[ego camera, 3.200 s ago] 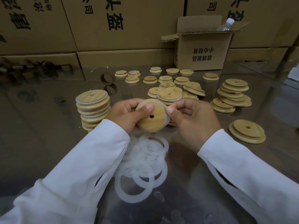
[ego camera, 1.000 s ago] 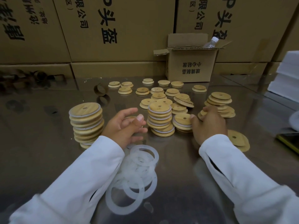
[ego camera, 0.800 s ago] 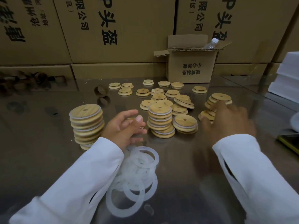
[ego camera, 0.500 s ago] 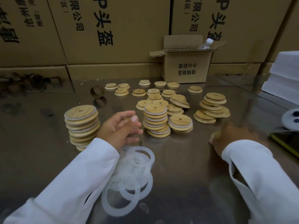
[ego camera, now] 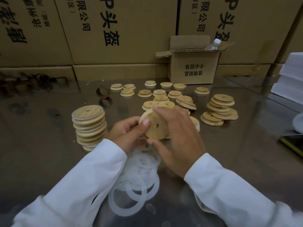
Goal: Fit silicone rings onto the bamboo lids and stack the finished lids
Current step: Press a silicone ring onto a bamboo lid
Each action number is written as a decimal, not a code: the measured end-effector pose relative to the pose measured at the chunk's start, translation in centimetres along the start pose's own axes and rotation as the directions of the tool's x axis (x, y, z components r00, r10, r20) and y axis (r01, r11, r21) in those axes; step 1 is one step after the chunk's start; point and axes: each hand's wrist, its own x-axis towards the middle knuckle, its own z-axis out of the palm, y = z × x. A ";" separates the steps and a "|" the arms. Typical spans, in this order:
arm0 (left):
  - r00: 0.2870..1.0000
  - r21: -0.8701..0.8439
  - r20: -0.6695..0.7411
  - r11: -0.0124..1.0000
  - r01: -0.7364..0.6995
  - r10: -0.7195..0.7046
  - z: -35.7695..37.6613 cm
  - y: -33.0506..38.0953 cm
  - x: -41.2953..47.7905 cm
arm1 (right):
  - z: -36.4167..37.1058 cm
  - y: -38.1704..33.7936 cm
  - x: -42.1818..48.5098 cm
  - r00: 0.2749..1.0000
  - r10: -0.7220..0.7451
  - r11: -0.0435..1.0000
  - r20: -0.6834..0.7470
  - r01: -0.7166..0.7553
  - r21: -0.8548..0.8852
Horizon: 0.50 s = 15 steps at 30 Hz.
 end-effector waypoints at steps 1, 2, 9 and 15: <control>1.000 0.009 -0.020 1.000 0.001 -0.001 -0.1 0.0 0.0 | 0.3 0.0 -0.1 1.000 0.007 1.000 0.017 -0.007 0.025; 0.999 0.017 -0.049 1.000 0.002 -0.001 -0.1 -0.1 0.1 | 0.5 0.0 -0.1 0.999 0.028 0.998 0.025 -0.029 0.059; 0.944 -0.053 -0.330 0.998 -0.021 0.002 -1.0 0.2 1.2 | 1.2 1.4 -0.7 0.946 0.263 0.964 0.192 -0.265 -0.015; 0.949 -0.118 -0.314 0.993 -0.012 -0.026 -0.8 -0.1 1.1 | 1.9 1.0 -0.6 0.897 0.212 0.977 0.388 -0.185 -0.108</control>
